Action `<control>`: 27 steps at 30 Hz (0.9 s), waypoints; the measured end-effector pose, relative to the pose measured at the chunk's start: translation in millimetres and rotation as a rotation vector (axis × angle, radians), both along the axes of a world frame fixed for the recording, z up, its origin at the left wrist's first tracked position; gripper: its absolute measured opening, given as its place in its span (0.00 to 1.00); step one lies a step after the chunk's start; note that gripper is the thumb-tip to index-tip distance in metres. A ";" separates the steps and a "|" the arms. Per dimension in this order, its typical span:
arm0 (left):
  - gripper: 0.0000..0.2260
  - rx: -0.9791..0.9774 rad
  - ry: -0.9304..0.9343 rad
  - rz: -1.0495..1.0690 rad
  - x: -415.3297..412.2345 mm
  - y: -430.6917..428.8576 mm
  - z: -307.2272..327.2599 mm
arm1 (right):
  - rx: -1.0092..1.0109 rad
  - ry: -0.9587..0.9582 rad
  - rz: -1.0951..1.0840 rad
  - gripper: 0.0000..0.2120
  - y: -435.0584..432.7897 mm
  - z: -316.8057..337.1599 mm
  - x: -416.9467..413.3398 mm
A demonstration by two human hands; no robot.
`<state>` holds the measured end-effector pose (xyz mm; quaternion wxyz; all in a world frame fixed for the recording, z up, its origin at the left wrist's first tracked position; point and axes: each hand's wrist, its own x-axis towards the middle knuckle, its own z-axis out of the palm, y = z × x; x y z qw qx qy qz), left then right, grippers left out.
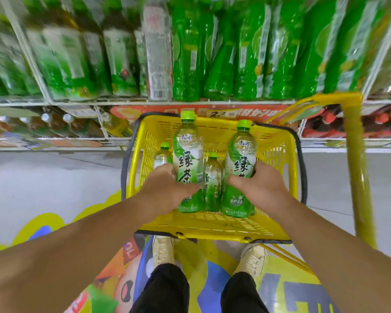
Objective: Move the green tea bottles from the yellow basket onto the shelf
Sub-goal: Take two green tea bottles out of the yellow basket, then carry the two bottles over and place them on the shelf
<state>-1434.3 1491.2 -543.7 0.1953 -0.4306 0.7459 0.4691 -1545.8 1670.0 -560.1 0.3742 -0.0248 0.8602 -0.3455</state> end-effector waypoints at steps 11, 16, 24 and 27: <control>0.13 -0.207 0.270 -0.099 10.6 -26.4 200.5 | 0.005 0.278 -0.033 0.13 -15.3 217.9 16.7; 0.15 -0.265 0.336 -0.110 30.8 -42.6 293.1 | -0.023 0.350 -0.088 0.12 -16.2 313.3 46.7; 0.12 -0.318 0.469 -0.105 72.7 -73.6 404.5 | -0.096 0.447 -0.105 0.12 -31.8 416.3 84.2; 0.11 -0.301 0.528 -0.056 89.8 -80.1 437.3 | -0.132 0.464 -0.068 0.12 -41.5 446.8 93.7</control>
